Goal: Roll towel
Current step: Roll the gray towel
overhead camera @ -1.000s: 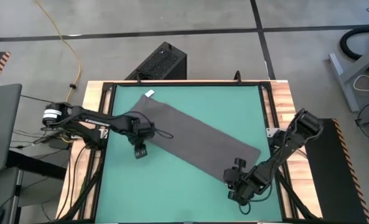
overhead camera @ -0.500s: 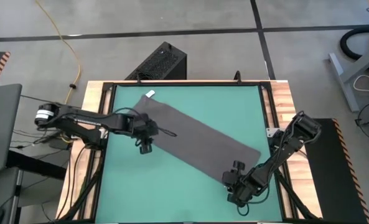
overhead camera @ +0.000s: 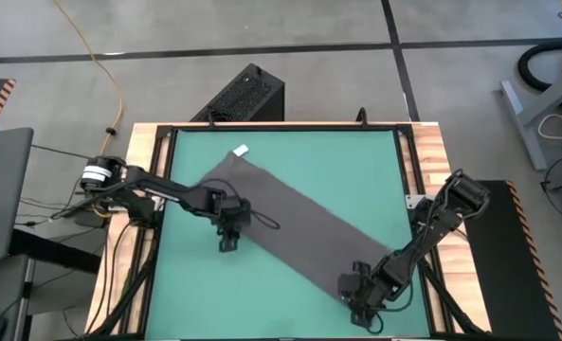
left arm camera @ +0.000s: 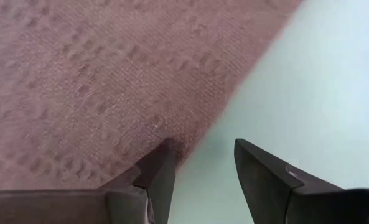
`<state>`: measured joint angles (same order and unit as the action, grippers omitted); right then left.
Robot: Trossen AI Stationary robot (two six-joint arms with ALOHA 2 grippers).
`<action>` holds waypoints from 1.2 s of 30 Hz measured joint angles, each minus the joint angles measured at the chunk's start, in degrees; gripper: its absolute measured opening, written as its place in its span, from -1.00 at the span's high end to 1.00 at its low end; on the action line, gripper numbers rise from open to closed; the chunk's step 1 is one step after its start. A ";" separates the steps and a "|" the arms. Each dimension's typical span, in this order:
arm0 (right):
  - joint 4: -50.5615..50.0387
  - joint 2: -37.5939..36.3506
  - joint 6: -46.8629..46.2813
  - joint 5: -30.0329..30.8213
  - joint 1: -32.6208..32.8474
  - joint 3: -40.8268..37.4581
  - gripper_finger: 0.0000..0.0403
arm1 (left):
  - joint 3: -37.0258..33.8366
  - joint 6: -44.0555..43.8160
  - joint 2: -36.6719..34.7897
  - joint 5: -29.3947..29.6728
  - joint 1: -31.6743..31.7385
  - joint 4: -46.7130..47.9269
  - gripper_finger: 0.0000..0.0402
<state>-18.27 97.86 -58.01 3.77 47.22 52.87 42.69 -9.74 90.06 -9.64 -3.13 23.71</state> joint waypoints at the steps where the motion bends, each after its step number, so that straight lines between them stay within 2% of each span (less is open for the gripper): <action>1: -0.24 0.00 0.74 -0.73 0.00 0.58 0.15 | -0.02 -0.02 -0.13 -1.93 -0.27 0.08 0.23; 5: -0.92 -0.75 6.69 -1.00 -0.45 3.95 0.15 | 0.94 0.50 -2.42 -4.94 -0.80 1.72 0.23; 8: -2.66 -0.79 10.83 1.25 -1.19 6.29 0.15 | 2.53 1.75 -5.76 -2.41 -0.89 1.08 0.23; 11: -2.09 -0.79 13.43 5.28 -2.38 6.88 0.15 | 2.56 2.74 -9.83 3.89 -0.67 1.75 0.23; 16: -4.43 0.45 14.14 15.04 -4.15 6.80 0.15 | 2.54 2.70 -14.85 21.43 0.69 6.27 0.23; 19: -9.13 0.94 10.98 15.31 -5.32 6.72 0.15 | 2.20 0.06 -14.91 24.70 2.71 10.48 0.23; 21: -13.17 0.87 9.00 14.98 -5.44 6.72 0.15 | 0.63 -2.09 -15.02 23.46 3.90 10.56 0.23; 27: -22.90 0.90 11.03 16.03 -7.57 6.52 0.15 | -7.67 -6.90 -14.95 11.39 4.52 4.92 0.23; 32: -18.36 0.87 19.29 17.11 -14.73 1.97 0.19 | -13.51 -13.87 -15.20 5.66 1.89 -1.25 0.23; 36: -12.02 0.46 27.99 15.23 -22.08 -2.79 0.26 | -14.53 -18.42 -15.13 3.11 -2.04 -3.18 0.23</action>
<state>-30.29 98.32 -30.01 19.00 25.14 50.08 28.16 -28.15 74.93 -6.52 -5.17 20.53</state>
